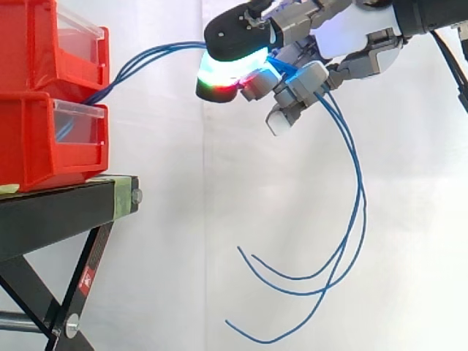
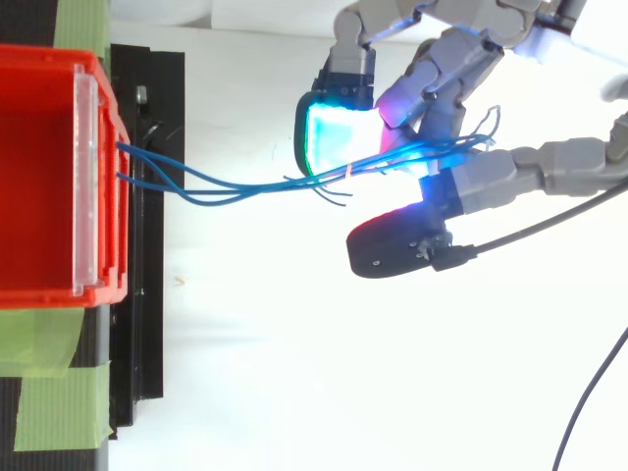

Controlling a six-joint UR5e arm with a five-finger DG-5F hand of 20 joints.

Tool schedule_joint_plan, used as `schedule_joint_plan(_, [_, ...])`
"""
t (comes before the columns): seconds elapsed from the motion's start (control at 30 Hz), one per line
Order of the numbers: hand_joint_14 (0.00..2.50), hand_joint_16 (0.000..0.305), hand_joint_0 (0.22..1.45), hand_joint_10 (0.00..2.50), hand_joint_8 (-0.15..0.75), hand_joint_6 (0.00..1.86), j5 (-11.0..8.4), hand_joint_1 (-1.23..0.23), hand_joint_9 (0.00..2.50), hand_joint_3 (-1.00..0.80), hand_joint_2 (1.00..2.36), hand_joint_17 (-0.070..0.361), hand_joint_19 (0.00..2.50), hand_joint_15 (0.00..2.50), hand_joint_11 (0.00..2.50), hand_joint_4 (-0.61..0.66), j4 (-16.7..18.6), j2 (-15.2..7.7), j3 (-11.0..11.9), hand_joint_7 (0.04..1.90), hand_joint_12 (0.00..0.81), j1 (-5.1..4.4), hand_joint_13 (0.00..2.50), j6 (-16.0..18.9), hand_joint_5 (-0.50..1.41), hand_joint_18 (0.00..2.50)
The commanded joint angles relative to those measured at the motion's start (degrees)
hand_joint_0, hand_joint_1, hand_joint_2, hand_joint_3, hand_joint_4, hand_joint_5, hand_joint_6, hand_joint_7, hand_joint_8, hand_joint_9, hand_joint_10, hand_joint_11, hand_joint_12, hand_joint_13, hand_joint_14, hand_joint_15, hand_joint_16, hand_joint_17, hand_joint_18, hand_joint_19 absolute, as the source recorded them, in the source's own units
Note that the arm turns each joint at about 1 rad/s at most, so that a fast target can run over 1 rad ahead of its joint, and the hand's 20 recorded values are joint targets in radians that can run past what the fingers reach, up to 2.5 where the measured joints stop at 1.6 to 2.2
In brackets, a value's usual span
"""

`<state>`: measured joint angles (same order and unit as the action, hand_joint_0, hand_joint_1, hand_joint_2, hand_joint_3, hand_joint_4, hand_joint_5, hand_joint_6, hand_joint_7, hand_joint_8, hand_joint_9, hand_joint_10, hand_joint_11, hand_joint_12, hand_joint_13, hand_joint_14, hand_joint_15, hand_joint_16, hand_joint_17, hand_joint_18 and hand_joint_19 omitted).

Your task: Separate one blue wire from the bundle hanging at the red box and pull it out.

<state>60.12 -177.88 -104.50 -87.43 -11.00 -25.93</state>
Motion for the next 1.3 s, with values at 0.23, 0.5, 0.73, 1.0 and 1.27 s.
schedule_joint_plan(0.23, [0.54,0.063,0.56,0.13,0.336,0.88,0.00,-0.73,1.03,-0.46,1.00,0.141,0.81,1.51,1.73,0.25,-0.01,0.00,-0.02,1.15,0.344,-0.08,1.24,0.00,-0.24,0.75])
schedule_joint_plan(0.5, [0.57,0.062,0.59,0.10,0.330,0.89,0.00,-0.66,1.09,-0.39,1.01,0.139,0.82,1.51,1.75,0.25,-0.01,0.00,-0.02,1.16,0.332,-0.08,1.28,0.00,-0.23,0.78])
schedule_joint_plan(0.73, [0.58,0.061,0.59,0.09,0.334,0.89,0.00,-0.61,1.13,-0.36,1.01,0.138,0.83,1.50,1.75,0.26,-0.01,0.00,0.07,1.18,0.338,-0.08,1.29,0.18,-0.22,0.78])
schedule_joint_plan(1.0, [0.54,0.061,0.62,0.10,0.324,0.90,0.00,-0.69,1.13,-0.25,1.02,0.137,0.81,1.54,1.76,0.20,-0.01,0.00,0.07,1.19,0.333,-0.08,1.30,0.26,-0.22,0.80])
schedule_joint_plan(1.27, [0.49,0.061,0.66,0.12,0.313,0.91,0.00,-0.81,1.03,-0.04,1.03,0.136,0.81,1.58,1.75,0.20,-0.01,0.00,0.07,1.17,0.333,-0.08,1.26,0.26,-0.24,0.76])
